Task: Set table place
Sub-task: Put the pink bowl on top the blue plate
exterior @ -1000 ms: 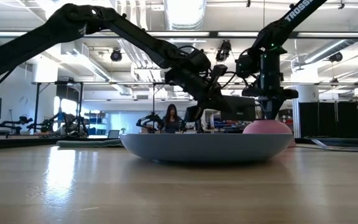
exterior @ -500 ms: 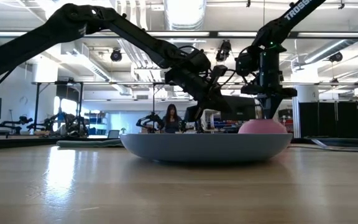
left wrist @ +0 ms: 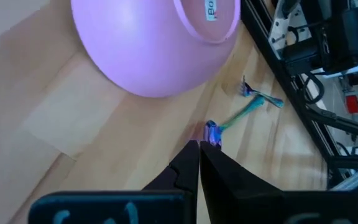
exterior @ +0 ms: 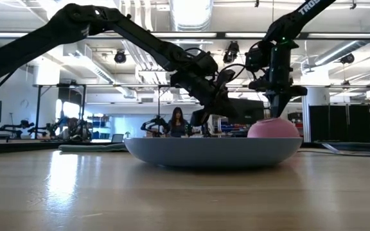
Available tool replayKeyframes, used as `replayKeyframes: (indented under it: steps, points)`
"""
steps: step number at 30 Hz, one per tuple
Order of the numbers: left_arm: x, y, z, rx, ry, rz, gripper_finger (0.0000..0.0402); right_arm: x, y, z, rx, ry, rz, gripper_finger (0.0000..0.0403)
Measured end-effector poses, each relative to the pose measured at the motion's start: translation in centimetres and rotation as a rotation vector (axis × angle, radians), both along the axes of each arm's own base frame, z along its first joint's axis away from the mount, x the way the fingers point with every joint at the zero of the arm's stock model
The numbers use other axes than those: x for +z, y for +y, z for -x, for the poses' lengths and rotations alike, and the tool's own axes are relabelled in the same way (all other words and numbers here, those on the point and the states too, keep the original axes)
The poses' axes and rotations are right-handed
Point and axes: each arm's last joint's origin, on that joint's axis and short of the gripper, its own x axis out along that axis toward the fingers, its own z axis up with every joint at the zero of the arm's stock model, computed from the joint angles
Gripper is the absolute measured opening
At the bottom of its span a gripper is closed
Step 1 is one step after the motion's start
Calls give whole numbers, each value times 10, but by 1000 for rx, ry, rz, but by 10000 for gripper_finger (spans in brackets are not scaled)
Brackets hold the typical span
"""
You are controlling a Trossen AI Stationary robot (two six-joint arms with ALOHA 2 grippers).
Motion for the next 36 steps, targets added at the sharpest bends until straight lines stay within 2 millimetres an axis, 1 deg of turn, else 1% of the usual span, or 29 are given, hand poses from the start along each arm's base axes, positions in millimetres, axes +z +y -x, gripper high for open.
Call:
replayKeyframes:
  steps: [4, 13, 17, 23, 28, 33, 36]
  points:
    - [-1, 1, 0, 33, 18, -29, 0, 0, 0, 0, -2, 0, -4, 7]
    - [-3, 1, 0, 36, 24, -40, 0, 1, 1, -1, 2, -20, -17, 8]
    - [-8, 5, 1, 66, 42, -46, 0, 3, 2, 0, 2, -36, -21, 8]
    - [-5, 13, 0, 83, -17, -77, 0, 13, 6, 0, -5, -98, -16, 8]
    - [-3, 14, -1, 85, -37, -86, 0, 24, 11, 2, -21, -142, -3, 8]
    - [-3, 14, -2, 85, -47, -91, 0, 27, 14, 1, -26, -157, 2, 8]
    - [-3, 14, -2, 84, -45, -86, 0, 27, 14, 1, -32, -128, 30, 8]
